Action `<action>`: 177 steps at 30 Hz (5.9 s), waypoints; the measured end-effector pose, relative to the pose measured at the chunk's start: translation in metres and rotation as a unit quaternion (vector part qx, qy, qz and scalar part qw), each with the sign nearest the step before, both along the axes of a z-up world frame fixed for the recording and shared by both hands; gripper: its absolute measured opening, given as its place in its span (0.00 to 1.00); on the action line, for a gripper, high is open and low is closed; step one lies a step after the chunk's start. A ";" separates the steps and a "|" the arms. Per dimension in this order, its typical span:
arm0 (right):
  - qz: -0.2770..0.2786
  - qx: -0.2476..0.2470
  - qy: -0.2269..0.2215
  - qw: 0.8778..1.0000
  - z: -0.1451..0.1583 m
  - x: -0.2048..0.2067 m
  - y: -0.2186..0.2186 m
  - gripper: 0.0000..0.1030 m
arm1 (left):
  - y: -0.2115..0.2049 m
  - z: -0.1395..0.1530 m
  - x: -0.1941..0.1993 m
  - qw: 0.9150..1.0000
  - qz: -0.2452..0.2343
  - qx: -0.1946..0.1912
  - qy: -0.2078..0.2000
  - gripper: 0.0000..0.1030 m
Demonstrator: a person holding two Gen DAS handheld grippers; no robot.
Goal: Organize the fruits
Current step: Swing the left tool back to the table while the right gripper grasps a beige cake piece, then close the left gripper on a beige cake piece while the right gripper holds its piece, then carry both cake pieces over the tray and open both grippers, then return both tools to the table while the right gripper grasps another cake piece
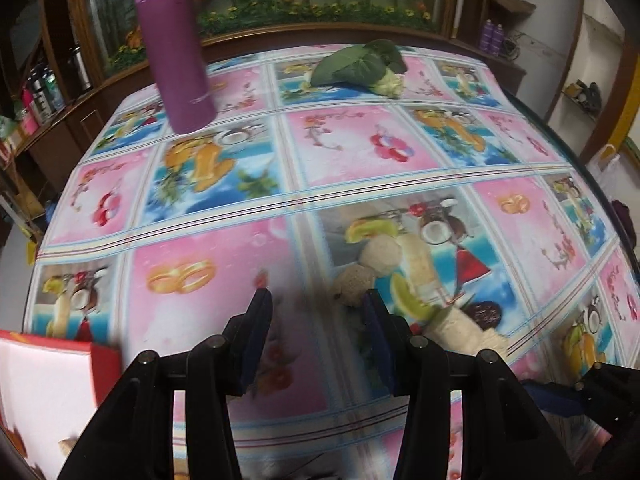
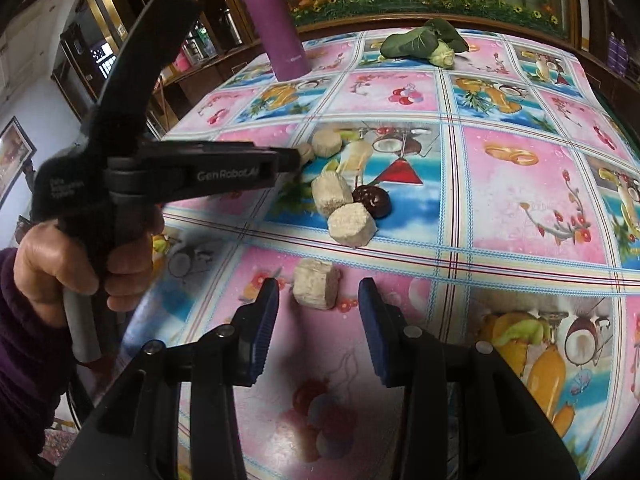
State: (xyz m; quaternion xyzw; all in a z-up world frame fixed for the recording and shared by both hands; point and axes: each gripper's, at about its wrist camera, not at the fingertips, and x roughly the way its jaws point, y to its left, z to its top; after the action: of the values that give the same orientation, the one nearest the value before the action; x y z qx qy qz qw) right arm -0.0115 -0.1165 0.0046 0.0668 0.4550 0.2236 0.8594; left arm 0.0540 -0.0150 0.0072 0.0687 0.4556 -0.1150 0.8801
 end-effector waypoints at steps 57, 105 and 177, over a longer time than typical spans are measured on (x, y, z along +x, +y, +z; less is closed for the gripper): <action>-0.063 0.075 -0.077 0.992 0.030 -0.049 0.012 0.18 | 0.050 0.034 -0.157 0.997 0.000 -0.071 -0.009 0.20; -0.006 0.039 -0.064 0.997 0.051 -0.085 0.084 0.18 | 0.122 0.058 -0.204 0.990 0.085 -0.068 -0.086 0.20; 0.016 0.112 0.038 0.993 0.026 -0.017 0.119 0.42 | 0.217 0.035 -0.187 0.964 0.262 0.005 -0.036 0.55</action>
State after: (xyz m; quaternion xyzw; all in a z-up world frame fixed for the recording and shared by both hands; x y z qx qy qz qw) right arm -0.0284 0.0023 0.0307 0.1640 0.4602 0.2841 0.8250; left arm -0.1334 0.2016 0.0427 -0.0441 0.4260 0.1245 0.8950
